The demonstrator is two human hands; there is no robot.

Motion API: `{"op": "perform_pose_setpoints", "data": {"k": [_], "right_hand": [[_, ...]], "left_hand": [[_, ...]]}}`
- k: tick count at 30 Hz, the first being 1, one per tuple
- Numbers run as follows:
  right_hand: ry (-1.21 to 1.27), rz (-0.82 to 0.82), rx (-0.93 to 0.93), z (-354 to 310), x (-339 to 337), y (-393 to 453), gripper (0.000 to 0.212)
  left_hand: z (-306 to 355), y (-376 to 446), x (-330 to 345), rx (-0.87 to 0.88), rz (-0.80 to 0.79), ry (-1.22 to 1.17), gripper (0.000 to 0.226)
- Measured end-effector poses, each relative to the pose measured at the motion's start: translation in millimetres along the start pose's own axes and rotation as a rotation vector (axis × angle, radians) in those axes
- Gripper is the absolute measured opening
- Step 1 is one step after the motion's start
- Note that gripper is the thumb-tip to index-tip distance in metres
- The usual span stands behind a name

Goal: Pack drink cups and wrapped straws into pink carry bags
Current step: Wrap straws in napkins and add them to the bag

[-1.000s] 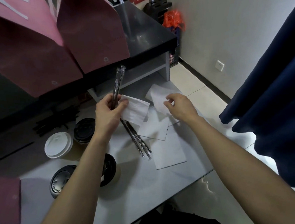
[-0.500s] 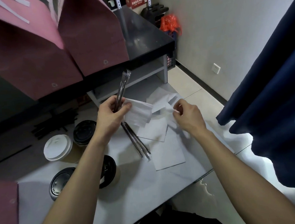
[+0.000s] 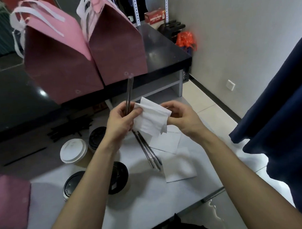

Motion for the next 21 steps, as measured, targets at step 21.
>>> {"op": "perform_pose_setpoints", "data": {"k": [21], "right_hand": [[0.097, -0.108, -0.151, -44.2, 211.9, 40.3, 0.015]], "left_hand": [[12.7, -93.1, -164.7, 0.053, 0.285, 0.140, 0.015]]}}
Point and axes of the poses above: each hand's wrist, its own y-axis towards the middle knuckle, its own x-axis out of the palm, z = x × y, the point moved 8 cm from there along y, towards the middle knuckle, and after that the axes turned 13 degrees about -x, right-handed, at the moved point
